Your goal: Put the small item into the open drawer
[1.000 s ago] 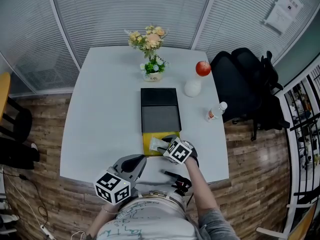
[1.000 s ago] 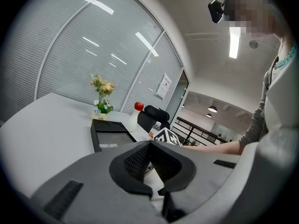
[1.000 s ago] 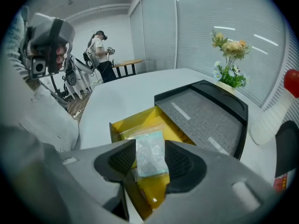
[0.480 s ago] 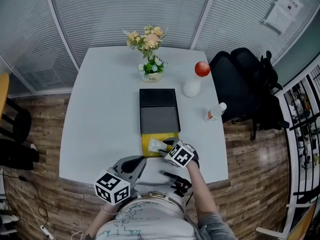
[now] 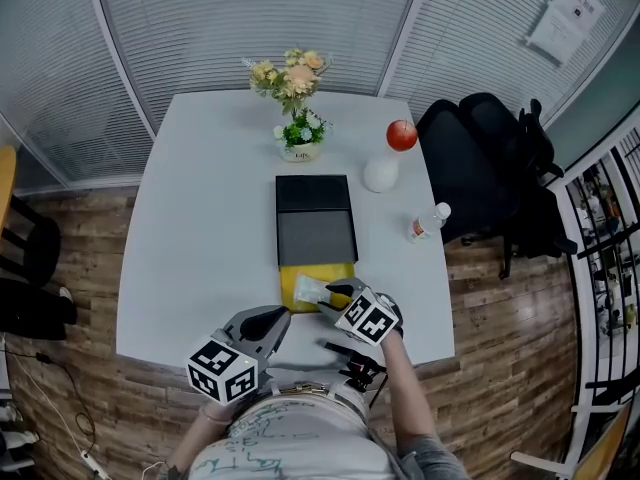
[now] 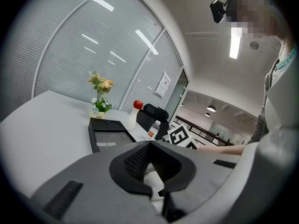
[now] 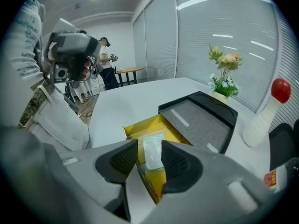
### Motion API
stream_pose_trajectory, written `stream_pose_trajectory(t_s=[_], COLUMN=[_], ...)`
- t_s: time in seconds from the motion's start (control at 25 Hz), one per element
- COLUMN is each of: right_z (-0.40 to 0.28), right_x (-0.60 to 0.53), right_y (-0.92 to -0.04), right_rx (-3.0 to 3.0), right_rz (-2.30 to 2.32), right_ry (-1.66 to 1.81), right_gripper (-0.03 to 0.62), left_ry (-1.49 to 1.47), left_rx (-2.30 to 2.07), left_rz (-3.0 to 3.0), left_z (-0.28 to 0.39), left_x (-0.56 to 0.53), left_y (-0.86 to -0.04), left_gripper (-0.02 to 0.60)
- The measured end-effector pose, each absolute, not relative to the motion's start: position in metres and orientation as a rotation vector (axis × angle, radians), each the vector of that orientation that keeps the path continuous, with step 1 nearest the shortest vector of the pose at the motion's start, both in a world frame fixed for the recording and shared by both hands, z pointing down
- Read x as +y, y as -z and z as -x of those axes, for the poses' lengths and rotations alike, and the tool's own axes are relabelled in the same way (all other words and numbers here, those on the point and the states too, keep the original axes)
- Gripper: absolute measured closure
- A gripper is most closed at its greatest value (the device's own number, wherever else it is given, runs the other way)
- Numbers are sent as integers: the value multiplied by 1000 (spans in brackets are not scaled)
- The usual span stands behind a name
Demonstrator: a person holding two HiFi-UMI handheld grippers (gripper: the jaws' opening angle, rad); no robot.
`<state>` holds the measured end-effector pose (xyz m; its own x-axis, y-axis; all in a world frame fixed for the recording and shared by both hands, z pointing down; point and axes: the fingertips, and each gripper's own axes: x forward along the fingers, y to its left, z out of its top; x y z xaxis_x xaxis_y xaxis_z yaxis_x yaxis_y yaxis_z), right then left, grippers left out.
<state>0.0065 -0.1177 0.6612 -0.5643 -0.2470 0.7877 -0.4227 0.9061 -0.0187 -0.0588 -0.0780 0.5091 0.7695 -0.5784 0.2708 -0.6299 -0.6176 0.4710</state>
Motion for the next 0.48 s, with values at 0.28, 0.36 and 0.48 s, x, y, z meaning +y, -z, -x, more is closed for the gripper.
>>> stream_pose_trajectory(t_s=[0.28, 0.36, 0.48], right_z=[-3, -2, 2], right_x=[-112, -110, -105], right_y=[-624, -614, -601], right_rx=[-2275, -2302, -2345], right_rz=[-558, -570, -555], right_ry=[-200, -162, -116], right_gripper=[530, 562, 591], left_ry=[-142, -141, -147], left_rx=[-915, -911, -889], left_rz=[-2436, -2445, -2462], left_z=[59, 57, 52], left_x=[-88, -90, -91], left_y=[-507, -506, -504], left_gripper=[584, 584, 583])
